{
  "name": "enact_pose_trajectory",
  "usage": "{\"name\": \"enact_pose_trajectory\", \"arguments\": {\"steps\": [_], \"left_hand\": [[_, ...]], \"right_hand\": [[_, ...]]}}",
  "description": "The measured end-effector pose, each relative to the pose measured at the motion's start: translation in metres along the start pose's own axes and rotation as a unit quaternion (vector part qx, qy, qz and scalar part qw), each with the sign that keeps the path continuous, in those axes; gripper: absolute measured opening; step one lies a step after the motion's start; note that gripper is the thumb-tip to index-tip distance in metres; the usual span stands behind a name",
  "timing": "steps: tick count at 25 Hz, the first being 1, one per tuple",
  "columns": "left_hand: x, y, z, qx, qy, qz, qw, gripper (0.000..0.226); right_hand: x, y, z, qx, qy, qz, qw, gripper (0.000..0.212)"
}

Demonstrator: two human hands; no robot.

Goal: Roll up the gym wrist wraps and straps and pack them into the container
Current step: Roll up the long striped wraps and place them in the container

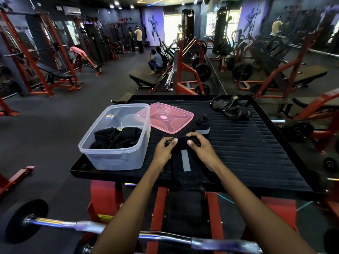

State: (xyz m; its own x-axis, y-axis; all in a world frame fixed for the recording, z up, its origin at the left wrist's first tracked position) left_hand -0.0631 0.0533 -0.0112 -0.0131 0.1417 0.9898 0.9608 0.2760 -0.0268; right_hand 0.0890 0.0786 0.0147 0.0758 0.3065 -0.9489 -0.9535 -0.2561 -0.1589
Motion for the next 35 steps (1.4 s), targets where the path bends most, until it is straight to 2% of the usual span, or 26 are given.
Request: {"name": "enact_pose_trajectory", "arguments": {"steps": [4,6,9,11,14,18,23,26,28,31,33,35], "left_hand": [[0.013,-0.002,-0.004,0.009,0.077,0.039,0.996,0.025],[0.008,0.001,-0.003,-0.011,0.049,0.025,0.998,0.025],[-0.002,0.005,-0.001,-0.044,-0.011,-0.015,0.999,0.014],[0.005,0.001,-0.002,-0.019,0.027,0.000,0.999,0.009],[0.013,0.001,-0.005,-0.019,0.076,0.019,0.997,0.021],[0.002,0.005,-0.006,-0.041,-0.006,-0.007,0.999,0.013],[0.012,0.001,-0.005,-0.027,0.078,0.003,0.997,0.022],[0.003,0.005,-0.004,-0.042,0.013,-0.014,0.999,0.009],[0.000,0.006,-0.004,-0.041,-0.010,-0.047,0.998,0.011],[0.006,0.000,0.000,-0.015,0.002,-0.133,0.991,0.017],[0.008,-0.007,0.004,0.005,0.014,-0.161,0.987,0.023],[0.008,-0.010,0.004,0.016,0.024,-0.153,0.988,0.023]], "right_hand": [[0.008,-0.005,0.000,0.031,0.052,-0.001,0.998,0.022],[0.007,-0.006,0.000,0.030,0.041,-0.010,0.999,0.023],[0.008,-0.006,0.002,0.028,0.038,-0.001,0.999,0.021],[0.012,-0.003,0.001,0.028,0.071,0.024,0.997,0.018],[0.017,-0.004,0.001,0.036,0.091,0.028,0.995,0.019],[0.006,-0.007,0.001,0.040,0.045,0.008,0.998,0.021],[0.007,-0.004,0.000,0.037,0.065,0.037,0.997,0.018],[0.000,-0.007,-0.001,0.044,0.020,0.026,0.999,0.020],[-0.006,-0.003,-0.002,0.020,0.001,0.015,1.000,0.027],[-0.007,0.006,-0.002,-0.030,-0.017,0.044,0.998,0.055],[-0.011,0.010,-0.003,-0.063,-0.074,-0.028,0.995,0.073],[-0.015,0.015,-0.004,-0.093,-0.125,-0.108,0.982,0.062]]}}
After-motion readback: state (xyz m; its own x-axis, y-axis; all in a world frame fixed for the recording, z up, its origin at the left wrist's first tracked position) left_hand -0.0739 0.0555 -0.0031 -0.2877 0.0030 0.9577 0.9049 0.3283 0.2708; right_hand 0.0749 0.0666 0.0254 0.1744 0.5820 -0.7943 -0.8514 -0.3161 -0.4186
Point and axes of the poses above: each hand's wrist, its own z-axis towards the middle knuckle, its own y-axis out of the palm, x = y × z, the point moved 7 cm from there along z, towards the middle knuckle, and after that the axes turned 5 degrees about -y, right-handed, at the moved point
